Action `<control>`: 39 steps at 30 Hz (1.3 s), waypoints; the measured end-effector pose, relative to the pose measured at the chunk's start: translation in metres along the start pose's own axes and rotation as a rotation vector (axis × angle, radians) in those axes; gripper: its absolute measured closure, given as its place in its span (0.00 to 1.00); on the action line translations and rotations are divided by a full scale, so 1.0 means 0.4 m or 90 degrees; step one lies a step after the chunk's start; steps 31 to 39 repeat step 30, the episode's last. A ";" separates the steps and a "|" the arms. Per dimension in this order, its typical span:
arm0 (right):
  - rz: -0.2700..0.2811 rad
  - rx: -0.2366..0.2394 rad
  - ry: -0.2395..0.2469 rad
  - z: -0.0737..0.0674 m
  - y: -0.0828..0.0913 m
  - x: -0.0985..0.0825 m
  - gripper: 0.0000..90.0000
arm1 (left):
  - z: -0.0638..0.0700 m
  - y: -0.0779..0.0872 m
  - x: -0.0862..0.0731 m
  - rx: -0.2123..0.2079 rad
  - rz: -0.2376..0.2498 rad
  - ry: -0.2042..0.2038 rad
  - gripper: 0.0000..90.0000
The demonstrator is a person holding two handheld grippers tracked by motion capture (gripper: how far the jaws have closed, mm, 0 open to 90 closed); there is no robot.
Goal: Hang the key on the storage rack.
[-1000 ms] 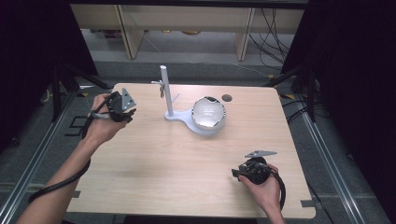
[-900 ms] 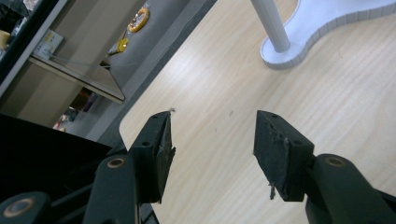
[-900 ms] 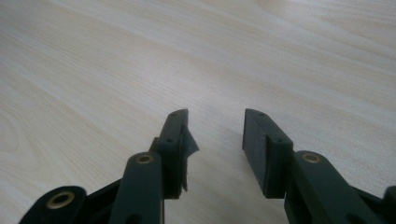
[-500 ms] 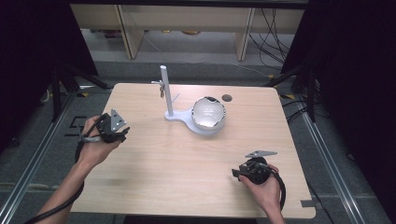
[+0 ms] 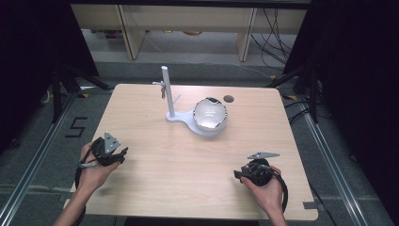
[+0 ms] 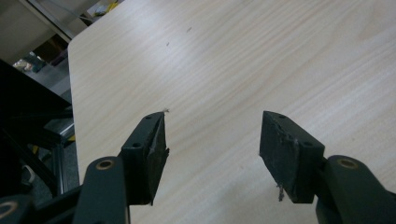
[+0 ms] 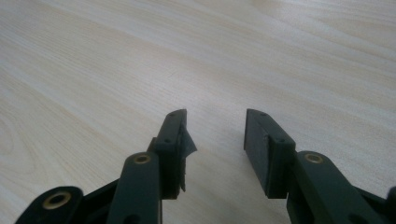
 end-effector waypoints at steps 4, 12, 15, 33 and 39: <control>0.006 0.005 0.001 -0.001 0.000 0.001 0.66 | 0.005 0.003 -0.041 0.001 0.015 0.038 0.44; 0.019 0.013 0.005 -0.003 0.004 0.004 0.65 | 0.023 0.004 -0.070 -0.002 0.081 0.086 0.43; 0.034 0.004 0.001 0.000 0.004 0.007 0.65 | 0.034 -0.005 -0.094 -0.009 0.079 0.102 0.42; 0.090 -0.021 -0.027 0.037 0.030 -0.008 0.61 | 0.050 0.005 -0.097 0.000 0.098 0.062 0.41; 0.090 -0.021 -0.027 0.037 0.030 -0.008 0.61 | 0.050 0.005 -0.097 0.000 0.098 0.062 0.41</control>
Point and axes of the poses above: each handheld gripper's, and its own axes: y roughly backward along the jaws, x roughly out of its top, z roughly to its right, the point moved 10 cm from there along -y, roughly forward along the jaws, and after that the axes turned 10 degrees about y, right-handed, at the moved point
